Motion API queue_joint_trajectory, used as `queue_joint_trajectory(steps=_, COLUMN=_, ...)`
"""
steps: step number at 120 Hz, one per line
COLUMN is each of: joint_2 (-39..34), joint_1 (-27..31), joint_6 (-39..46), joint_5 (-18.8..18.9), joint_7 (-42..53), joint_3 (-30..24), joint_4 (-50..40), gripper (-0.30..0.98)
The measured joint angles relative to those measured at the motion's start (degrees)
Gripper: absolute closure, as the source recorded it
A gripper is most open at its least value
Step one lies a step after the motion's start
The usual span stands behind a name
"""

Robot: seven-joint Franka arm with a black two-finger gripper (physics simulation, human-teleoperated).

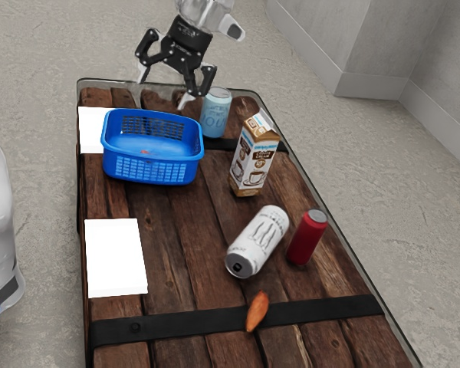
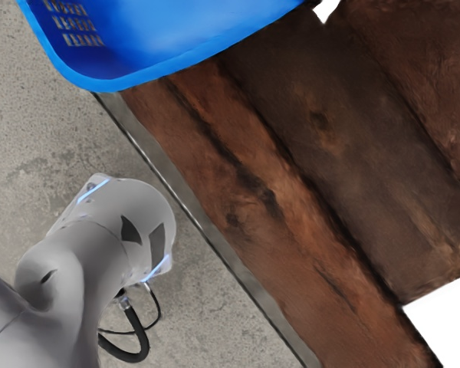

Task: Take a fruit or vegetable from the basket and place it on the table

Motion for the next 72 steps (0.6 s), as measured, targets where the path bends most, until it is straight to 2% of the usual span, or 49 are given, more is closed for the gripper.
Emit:
queue_joint_trajectory(steps=24, joint_2=-0.5, joint_1=0.0, joint_6=10.6, joint_5=-3.7, joint_7=-23.3, joint_3=-1.2, joint_4=0.4, gripper=0.00)
queue_joint_trajectory(steps=42, joint_2=0.1, joint_1=1.6, joint_6=12.6, joint_5=-1.4, joint_7=-34.0, joint_3=1.1, joint_4=0.0, gripper=0.00)
queue_joint_trajectory(steps=53, joint_2=-7.2, joint_1=4.1, joint_6=17.7, joint_5=0.5, joint_7=-37.1, joint_3=2.0, joint_4=-13.5, gripper=0.00)
queue_joint_trajectory(steps=60, joint_2=-12.5, joint_1=4.3, joint_6=22.8, joint_5=1.6, joint_7=-38.1, joint_3=4.7, joint_4=-23.2, gripper=0.00)
queue_joint_trajectory(steps=72, joint_2=-14.3, joint_1=5.9, joint_6=29.5, joint_5=2.9, joint_7=-38.0, joint_3=8.8, joint_4=-29.4, gripper=0.00)
